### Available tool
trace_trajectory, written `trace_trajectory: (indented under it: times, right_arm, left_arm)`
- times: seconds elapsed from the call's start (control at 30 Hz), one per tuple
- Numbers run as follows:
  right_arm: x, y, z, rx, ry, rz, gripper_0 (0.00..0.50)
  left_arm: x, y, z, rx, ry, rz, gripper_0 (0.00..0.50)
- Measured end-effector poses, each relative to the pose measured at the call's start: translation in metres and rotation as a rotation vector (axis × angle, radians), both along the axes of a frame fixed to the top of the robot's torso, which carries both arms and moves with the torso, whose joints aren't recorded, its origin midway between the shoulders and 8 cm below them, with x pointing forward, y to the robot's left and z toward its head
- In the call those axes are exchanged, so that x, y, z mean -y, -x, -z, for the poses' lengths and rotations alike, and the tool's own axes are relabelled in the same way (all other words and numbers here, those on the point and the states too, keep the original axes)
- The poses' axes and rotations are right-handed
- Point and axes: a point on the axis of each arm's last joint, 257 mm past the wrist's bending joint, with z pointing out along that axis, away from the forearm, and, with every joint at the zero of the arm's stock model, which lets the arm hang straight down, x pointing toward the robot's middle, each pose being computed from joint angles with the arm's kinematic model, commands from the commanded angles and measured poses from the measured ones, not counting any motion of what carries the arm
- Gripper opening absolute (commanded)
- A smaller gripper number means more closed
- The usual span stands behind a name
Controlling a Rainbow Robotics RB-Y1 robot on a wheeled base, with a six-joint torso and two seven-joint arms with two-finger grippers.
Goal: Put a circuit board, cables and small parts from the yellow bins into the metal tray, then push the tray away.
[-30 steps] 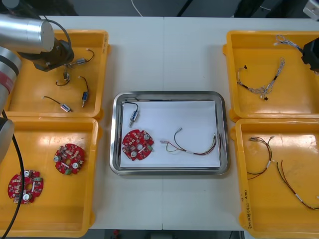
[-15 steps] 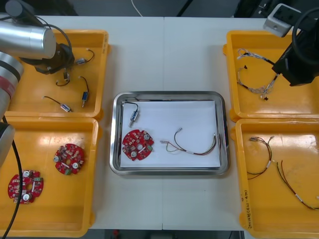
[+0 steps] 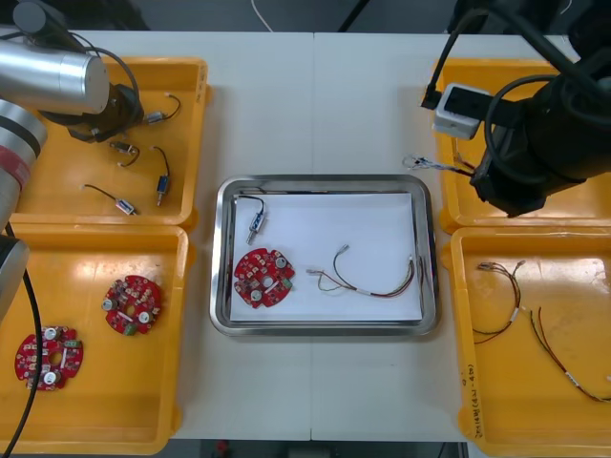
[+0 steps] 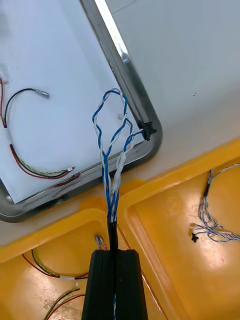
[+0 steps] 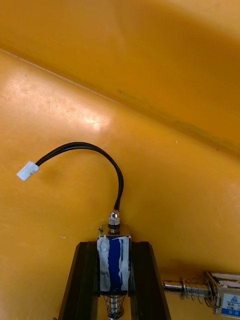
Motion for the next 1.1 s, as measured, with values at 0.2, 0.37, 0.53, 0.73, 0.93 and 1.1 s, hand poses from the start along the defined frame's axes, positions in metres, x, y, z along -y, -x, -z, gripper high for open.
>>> trace_trajectory:
  times: [0.2, 0.37, 0.53, 0.73, 0.93, 1.1]
  right_arm:
    - [-0.026, 0.000, 0.015, -0.001, 0.031, -0.042, 0.000]
    - [-0.045, 0.001, 0.030, -0.019, 0.077, -0.080, 0.000]
    - [-0.060, -0.004, 0.043, -0.024, 0.092, -0.101, 0.000]
    - [-0.069, -0.016, 0.059, 0.004, 0.140, -0.167, 0.000]
    - [-0.074, -0.027, 0.071, 0.008, 0.147, -0.203, 0.000]
    - [-0.080, -0.036, 0.078, 0.016, 0.169, -0.290, 0.000]
  left_arm:
    - [0.001, -0.001, -0.002, 0.004, 0.001, 0.002, 0.000]
    - [0.006, 0.004, -0.005, -0.019, 0.003, 0.008, 0.000]
    - [0.014, 0.013, -0.014, -0.054, 0.018, 0.015, 0.000]
    - [0.012, 0.029, -0.026, -0.107, 0.036, 0.002, 0.000]
    - [0.004, 0.045, -0.039, -0.152, 0.030, -0.007, 0.000]
    - [-0.001, 0.060, -0.049, -0.195, 0.035, -0.012, 0.000]
